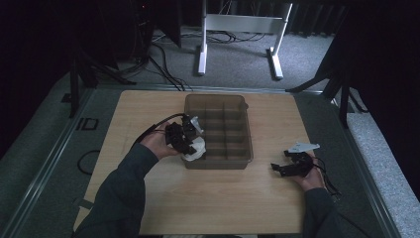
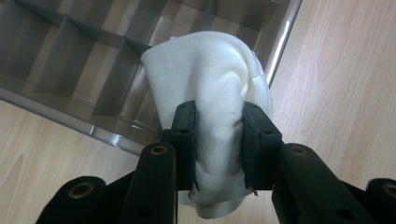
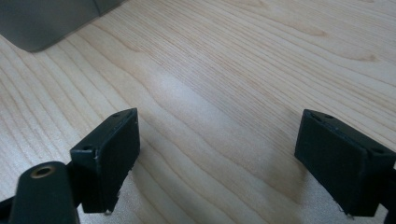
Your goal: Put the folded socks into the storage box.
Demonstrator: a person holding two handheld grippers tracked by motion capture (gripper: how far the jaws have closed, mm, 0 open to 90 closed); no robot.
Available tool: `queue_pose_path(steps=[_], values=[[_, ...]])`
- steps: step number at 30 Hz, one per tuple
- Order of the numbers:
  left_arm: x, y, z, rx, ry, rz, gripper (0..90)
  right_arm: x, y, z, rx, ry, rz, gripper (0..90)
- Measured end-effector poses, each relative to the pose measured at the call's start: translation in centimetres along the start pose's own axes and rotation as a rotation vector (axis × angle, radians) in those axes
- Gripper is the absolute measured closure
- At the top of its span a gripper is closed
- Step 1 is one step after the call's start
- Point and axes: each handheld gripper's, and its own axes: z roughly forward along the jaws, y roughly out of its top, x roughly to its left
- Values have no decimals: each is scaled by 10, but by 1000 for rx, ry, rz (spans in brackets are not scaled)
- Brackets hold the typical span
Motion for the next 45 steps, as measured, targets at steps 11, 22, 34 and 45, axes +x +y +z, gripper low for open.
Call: queue_pose_path(steps=[11,22,34,45], values=[[5,2,9,21,-19,-14,697,0,0,0,1,1,0,136],[13,3,20,52,-41,-45,697,0,0,0,-1,0,0,136],[16,4,26,64,-54,-64,699,0,0,0,-1,0,-1,136],[19,8,33,89,-66,-64,702,0,0,0,-1,0,-1,136]])
